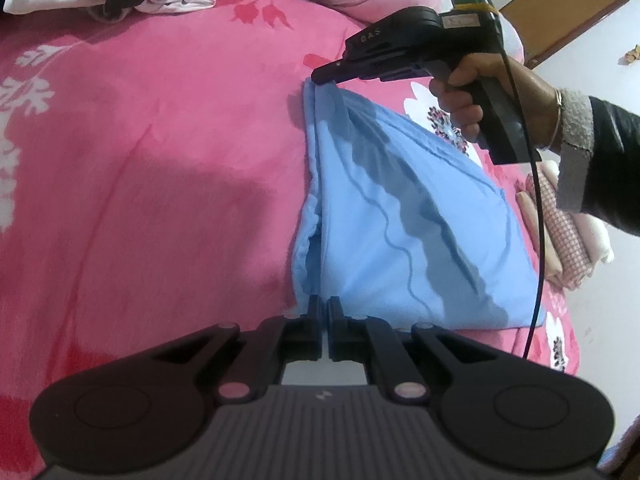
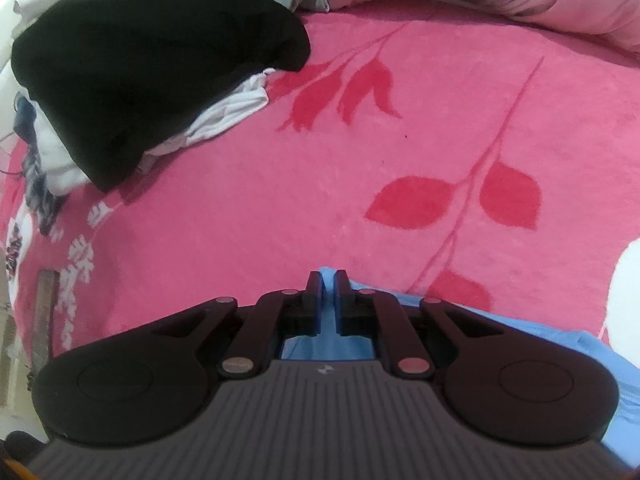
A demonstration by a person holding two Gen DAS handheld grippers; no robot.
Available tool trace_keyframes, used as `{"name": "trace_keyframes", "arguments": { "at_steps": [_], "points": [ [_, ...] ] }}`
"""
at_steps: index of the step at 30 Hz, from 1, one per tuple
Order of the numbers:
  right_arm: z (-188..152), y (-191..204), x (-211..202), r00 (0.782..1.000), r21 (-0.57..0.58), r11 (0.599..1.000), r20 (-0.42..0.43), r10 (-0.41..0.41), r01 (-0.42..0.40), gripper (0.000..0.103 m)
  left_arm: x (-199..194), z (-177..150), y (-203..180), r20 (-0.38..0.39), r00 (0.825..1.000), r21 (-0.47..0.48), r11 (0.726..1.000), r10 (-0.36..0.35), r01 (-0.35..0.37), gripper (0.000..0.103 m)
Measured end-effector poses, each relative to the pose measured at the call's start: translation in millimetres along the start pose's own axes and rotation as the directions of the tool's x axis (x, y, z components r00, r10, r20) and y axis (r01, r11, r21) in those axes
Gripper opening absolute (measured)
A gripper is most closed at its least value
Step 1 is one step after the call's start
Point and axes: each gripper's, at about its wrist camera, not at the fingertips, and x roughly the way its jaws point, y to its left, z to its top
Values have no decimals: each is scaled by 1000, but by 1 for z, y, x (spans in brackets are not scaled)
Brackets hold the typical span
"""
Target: Fold clothes
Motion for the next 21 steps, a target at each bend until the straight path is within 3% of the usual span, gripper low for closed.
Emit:
{"name": "trace_keyframes", "arguments": {
  "at_steps": [10,13,15,21],
  "points": [
    [-7,-2,19,999,-21,1000,47,-17,18,4,12,-1,-3,-22,999,62,997,47,-45,3],
    [-8,-7,14,997,5,1000,78,-13,13,9,14,-1,-5,-23,998,93,994,63,-61,3],
    [-10,-14,5,992,38,999,123,-40,35,17,13,-2,-5,-26,997,112,991,71,-67,3],
    [-46,-49,-67,951,127,981,255,-173,144,17,10,-1,-10,-62,992,169,981,106,-94,11]
  ]
}}
